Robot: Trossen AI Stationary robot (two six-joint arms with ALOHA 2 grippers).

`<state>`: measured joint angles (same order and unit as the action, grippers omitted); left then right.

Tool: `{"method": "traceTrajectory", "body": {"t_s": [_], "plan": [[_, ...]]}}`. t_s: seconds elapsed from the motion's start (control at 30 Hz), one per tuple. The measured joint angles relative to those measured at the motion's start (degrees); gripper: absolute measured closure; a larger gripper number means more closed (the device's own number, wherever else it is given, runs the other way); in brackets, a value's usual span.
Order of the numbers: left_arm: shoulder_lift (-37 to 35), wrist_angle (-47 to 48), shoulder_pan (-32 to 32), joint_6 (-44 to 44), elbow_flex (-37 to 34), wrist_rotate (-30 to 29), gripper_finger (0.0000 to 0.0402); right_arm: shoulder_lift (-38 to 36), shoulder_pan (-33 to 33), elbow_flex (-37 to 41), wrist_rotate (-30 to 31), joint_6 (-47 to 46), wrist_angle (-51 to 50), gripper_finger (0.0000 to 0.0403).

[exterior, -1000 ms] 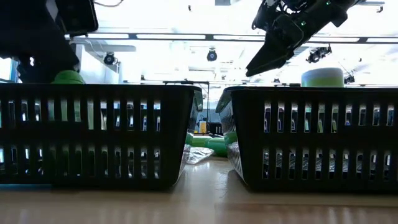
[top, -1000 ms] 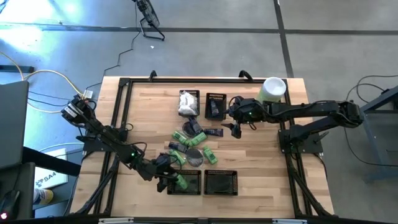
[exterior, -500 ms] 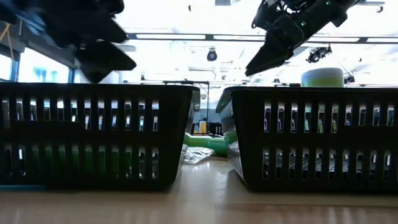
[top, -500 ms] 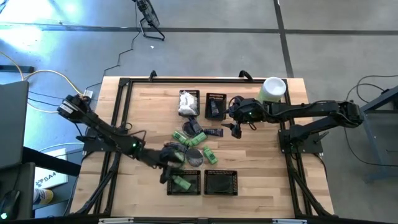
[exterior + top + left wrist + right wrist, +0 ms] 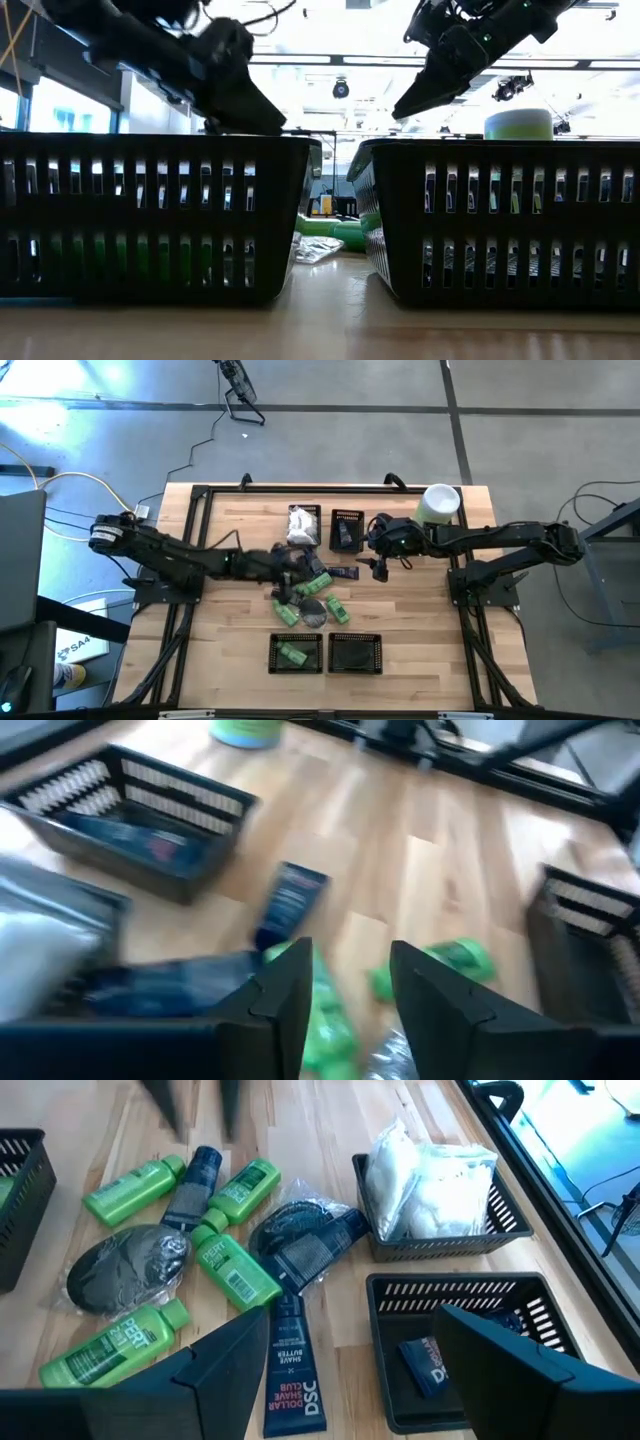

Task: Pick & Place Travel size toiletries
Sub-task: Put the blue shave cream into the top right black bin

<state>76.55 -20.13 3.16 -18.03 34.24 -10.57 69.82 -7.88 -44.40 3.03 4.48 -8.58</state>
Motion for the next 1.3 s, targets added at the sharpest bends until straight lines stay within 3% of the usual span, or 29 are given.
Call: {"method": "traceTrajectory", "body": {"t_s": [0.4,0.8,1.3], "plan": [[0.02,-8.10,-11.65,6.63,0.00,7.97,0.0324,0.00,0.00,0.01,0.02,-0.16,4.25,0.0126],[0.04,-9.93,-21.75,7.94,0.00,15.90,0.0346,0.00,-3.20,0.01,0.02,1.38,9.73,0.0126],[0.04,-9.73,-23.04,10.26,0.00,16.96,0.0346,0.00,-7.28,0.01,0.00,-1.61,10.35,0.0126]]}}
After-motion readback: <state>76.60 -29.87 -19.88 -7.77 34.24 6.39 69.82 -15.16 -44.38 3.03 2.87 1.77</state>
